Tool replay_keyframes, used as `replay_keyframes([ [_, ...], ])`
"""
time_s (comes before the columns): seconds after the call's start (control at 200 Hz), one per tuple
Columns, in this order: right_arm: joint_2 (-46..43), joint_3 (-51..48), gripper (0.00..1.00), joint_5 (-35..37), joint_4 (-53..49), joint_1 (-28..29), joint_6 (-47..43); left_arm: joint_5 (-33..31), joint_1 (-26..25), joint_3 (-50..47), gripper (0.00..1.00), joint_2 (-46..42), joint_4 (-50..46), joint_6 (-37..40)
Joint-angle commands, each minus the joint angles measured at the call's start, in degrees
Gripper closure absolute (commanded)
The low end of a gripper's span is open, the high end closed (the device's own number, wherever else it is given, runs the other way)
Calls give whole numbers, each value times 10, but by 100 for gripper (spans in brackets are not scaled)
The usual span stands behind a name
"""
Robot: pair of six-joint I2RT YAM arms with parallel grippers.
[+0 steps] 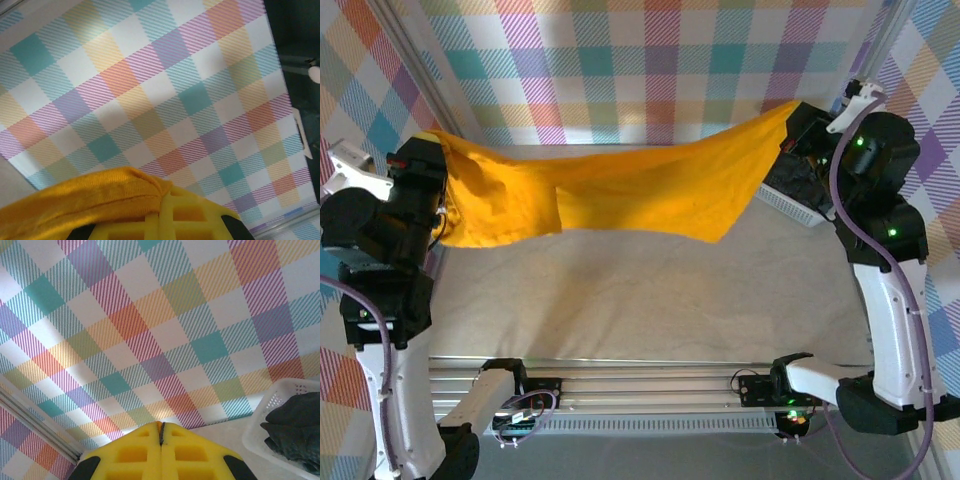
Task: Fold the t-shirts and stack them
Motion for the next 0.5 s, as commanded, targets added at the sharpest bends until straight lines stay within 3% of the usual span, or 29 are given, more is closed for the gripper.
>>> replay_keyframes([
  [0.0,46,6,100,-43,20,-7,19,0,12,16,100,59,-51,-13],
  [0.125,110,33,100,-104,19,-12,39,22,12,51,100,128,-101,-10],
  [0.315,220,93,100,-162,25,-23,72,63,20,71,100,239,-92,-35],
  [0.495,334,253,100,-173,-17,-41,76,113,29,199,100,359,-79,-42],
])
